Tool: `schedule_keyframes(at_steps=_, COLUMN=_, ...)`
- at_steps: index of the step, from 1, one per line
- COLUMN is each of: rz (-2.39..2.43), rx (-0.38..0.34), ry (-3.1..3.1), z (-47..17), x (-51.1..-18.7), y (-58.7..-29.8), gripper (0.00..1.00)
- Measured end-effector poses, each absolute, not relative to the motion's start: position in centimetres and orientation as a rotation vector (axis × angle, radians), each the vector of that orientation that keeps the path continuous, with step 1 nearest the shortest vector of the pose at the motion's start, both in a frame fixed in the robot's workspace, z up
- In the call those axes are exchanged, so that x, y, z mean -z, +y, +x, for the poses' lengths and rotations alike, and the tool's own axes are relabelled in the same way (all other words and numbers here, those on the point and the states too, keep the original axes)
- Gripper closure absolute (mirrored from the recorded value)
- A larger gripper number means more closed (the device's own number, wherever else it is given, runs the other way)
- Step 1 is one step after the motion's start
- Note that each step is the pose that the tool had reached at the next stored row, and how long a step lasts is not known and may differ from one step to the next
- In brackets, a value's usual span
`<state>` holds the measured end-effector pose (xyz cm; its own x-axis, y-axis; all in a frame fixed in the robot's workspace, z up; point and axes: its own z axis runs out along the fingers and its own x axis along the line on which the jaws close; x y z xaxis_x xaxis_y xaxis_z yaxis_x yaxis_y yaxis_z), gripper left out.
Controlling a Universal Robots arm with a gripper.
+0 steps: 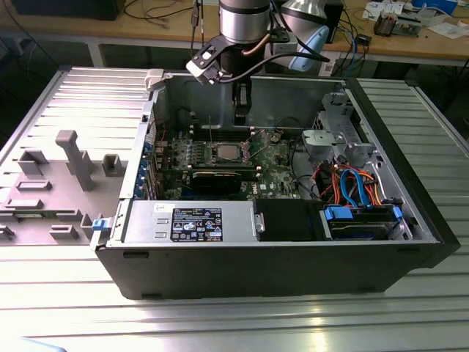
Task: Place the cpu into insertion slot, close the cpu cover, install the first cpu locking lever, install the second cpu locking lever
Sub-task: 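Close the cpu cover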
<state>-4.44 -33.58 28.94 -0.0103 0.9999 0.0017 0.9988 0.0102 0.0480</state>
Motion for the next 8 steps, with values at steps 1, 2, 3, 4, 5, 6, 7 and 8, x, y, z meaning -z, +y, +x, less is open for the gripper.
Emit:
schedule_keyframes(at_steps=1, rz=2.187, rx=-0.055, ry=2.209, z=-4.43, x=-28.94, y=-33.58, gripper=0.89)
schedule_keyframes(at_steps=2, rz=2.187, rx=-0.055, ry=2.209, z=-4.41, x=-28.94, y=-33.58, gripper=0.89)
schedule_keyframes(at_steps=3, rz=2.187, rx=-0.055, ry=2.209, z=-4.4, x=-28.94, y=-33.58, gripper=0.89)
schedule_keyframes(at_steps=4, rz=2.187, rx=-0.055, ry=2.209, z=-4.38, x=-28.94, y=-33.58, gripper=0.89)
schedule_keyframes(at_steps=5, rz=2.187, rx=-0.055, ry=2.209, z=-4.37, x=-28.93, y=-33.58, gripper=0.89)
schedule_keyframes(at_steps=6, rz=2.187, rx=-0.055, ry=2.209, z=-4.36, x=-28.93, y=-33.58, gripper=0.89)
schedule_keyframes(at_steps=7, rz=2.187, rx=-0.055, ry=2.209, z=-4.35, x=-28.94, y=-33.58, gripper=0.89)
schedule_keyframes(at_steps=8, rz=2.187, rx=-0.055, ry=2.209, z=-4.32, x=-28.93, y=-33.58, gripper=0.89)
